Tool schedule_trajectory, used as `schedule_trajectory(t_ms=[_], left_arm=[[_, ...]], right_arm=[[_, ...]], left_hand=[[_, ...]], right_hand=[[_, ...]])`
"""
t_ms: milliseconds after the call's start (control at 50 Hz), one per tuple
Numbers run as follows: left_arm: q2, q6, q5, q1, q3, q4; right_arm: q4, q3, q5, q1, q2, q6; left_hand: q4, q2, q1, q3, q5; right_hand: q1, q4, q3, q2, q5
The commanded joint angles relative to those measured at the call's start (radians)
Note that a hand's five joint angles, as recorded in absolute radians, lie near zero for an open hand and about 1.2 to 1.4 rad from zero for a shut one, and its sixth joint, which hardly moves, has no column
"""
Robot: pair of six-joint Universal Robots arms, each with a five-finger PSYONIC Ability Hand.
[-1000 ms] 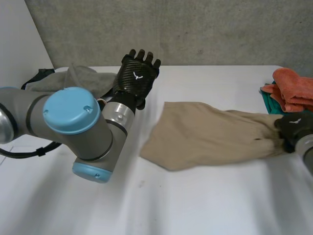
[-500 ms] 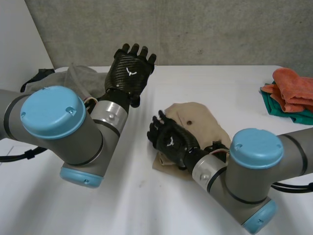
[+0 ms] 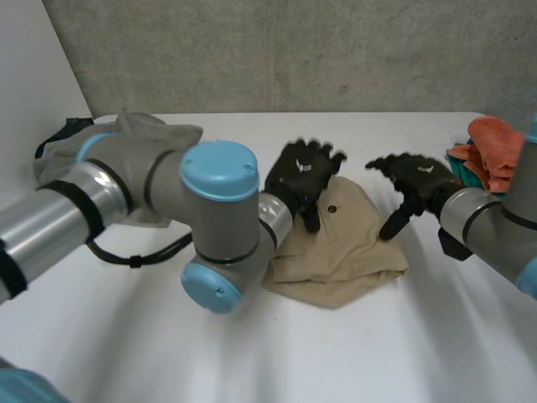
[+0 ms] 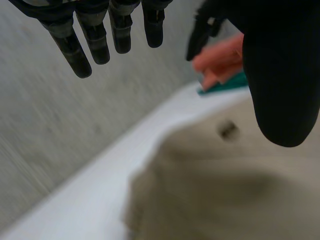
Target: Fold the laundry.
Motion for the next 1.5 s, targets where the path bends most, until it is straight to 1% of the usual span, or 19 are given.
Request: schedule_trajectory(t_ms=[20,60,140,280,400,460,520,600,660,680,760,1000,1040,1080,1100,1120,1280,1420,1500], left_arm=[[-0.065,-0.004,-0.062,-0.002,0.038,-0.177],[-0.073,-0.002,-0.071,0.001,0.04,-0.2],[-0.089,0.01,-0.09,0.002,0.042,-0.277],[-0.047,0.073,-0.13,0.004,0.052,-0.319],[0.043,0.131,-0.118,0.009,0.072,-0.317],[0.095,0.131,-0.098,0.01,0.075,-0.299],[0.161,0.125,-0.046,0.021,0.074,-0.245],[0.226,0.107,0.072,0.042,0.065,-0.213],[0.257,0.059,0.207,0.064,0.06,-0.219],[0.269,0.026,0.274,0.068,0.058,-0.228],[0.289,-0.07,0.391,0.081,0.057,-0.246],[0.306,-0.098,0.399,0.091,-0.014,-0.24],[0.306,-0.098,0.399,0.09,-0.023,-0.24],[0.306,-0.098,0.399,0.09,-0.028,-0.24],[0.306,-0.098,0.399,0.09,-0.031,-0.239],[0.306,-0.098,0.399,0.09,-0.031,-0.239],[0.323,-0.098,0.401,0.093,-0.026,-0.236],[0.396,-0.101,0.395,0.096,-0.023,-0.17],[0.422,-0.104,0.364,0.096,-0.023,-0.121]], right_arm=[[0.135,-0.15,-0.014,0.003,0.203,-0.06],[0.152,-0.161,-0.012,0.005,0.226,-0.083],[0.169,-0.16,0.025,0.006,0.249,-0.226],[0.09,-0.125,0.137,0.006,0.21,-0.27],[-0.038,0.009,0.15,0.051,0.017,-0.292],[-0.152,0.163,0.155,0.106,-0.094,-0.33],[-0.255,0.301,0.158,0.132,-0.152,-0.376],[-0.366,0.455,0.155,0.175,-0.198,-0.418],[-0.439,0.536,0.152,0.215,-0.191,-0.427],[-0.459,0.552,0.152,0.22,-0.188,-0.427],[-0.593,0.587,0.152,0.232,-0.096,-0.427],[-0.777,0.475,0.16,0.232,0.091,-0.435],[-0.783,0.437,0.167,0.23,0.114,-0.435],[-0.785,0.405,0.175,0.227,0.124,-0.433],[-0.788,0.397,0.174,0.226,0.124,-0.432],[-0.791,0.385,0.17,0.22,0.121,-0.425],[-0.792,0.236,0.17,0.184,0.117,-0.392],[-0.786,0.052,0.163,0.063,0.055,-0.257],[-0.785,-0.045,0.144,-0.026,0.007,-0.18]], left_hand=[[-0.023,-0.029,-0.011,-0.031,-0.042],[-0.023,-0.029,-0.011,-0.031,-0.042],[-0.017,-0.023,-0.005,-0.025,-0.036],[-0.017,-0.023,-0.005,-0.025,-0.036],[-0.029,-0.036,-0.018,-0.038,-0.049],[-0.029,-0.036,-0.018,-0.038,-0.049],[-0.029,-0.036,-0.018,-0.038,-0.049],[-0.029,-0.036,-0.018,-0.038,-0.049],[-0.029,-0.036,-0.018,-0.038,-0.049],[-0.029,-0.036,-0.018,-0.038,-0.049],[-0.029,-0.035,-0.017,-0.037,-0.048],[-0.026,-0.032,-0.014,-0.034,-0.045],[-0.026,-0.032,-0.014,-0.034,-0.045],[-0.023,-0.029,-0.011,-0.031,-0.042],[-0.026,-0.032,-0.014,-0.034,-0.045],[-0.023,-0.029,-0.011,-0.031,-0.042],[-0.023,-0.029,-0.011,-0.031,-0.042],[-0.023,-0.029,-0.011,-0.031,-0.042],[-0.026,-0.032,-0.014,-0.034,-0.045]], right_hand=[[-0.048,-0.034,-0.033,-0.035,-0.049],[-0.048,-0.034,-0.033,-0.035,-0.049],[-0.048,-0.034,-0.033,-0.035,-0.049],[-0.038,-0.024,-0.023,-0.024,-0.039],[-0.048,-0.034,-0.033,-0.035,-0.049],[-0.048,-0.034,-0.033,-0.035,-0.049],[-0.048,-0.034,-0.033,-0.035,-0.049],[-0.048,-0.034,-0.033,-0.035,-0.049],[-0.048,-0.034,-0.033,-0.035,-0.049],[-0.048,-0.034,-0.033,-0.035,-0.049],[-0.048,-0.034,-0.033,-0.035,-0.049],[-0.048,-0.034,-0.033,-0.035,-0.049],[0.073,0.087,0.088,0.086,0.072],[0.456,0.471,0.472,0.47,0.455],[0.731,0.746,0.747,0.745,0.73],[1.164,1.179,1.179,1.178,1.163],[1.174,1.188,1.189,1.187,1.172],[1.174,1.188,1.189,1.187,1.172],[1.174,1.188,1.189,1.187,1.172]])
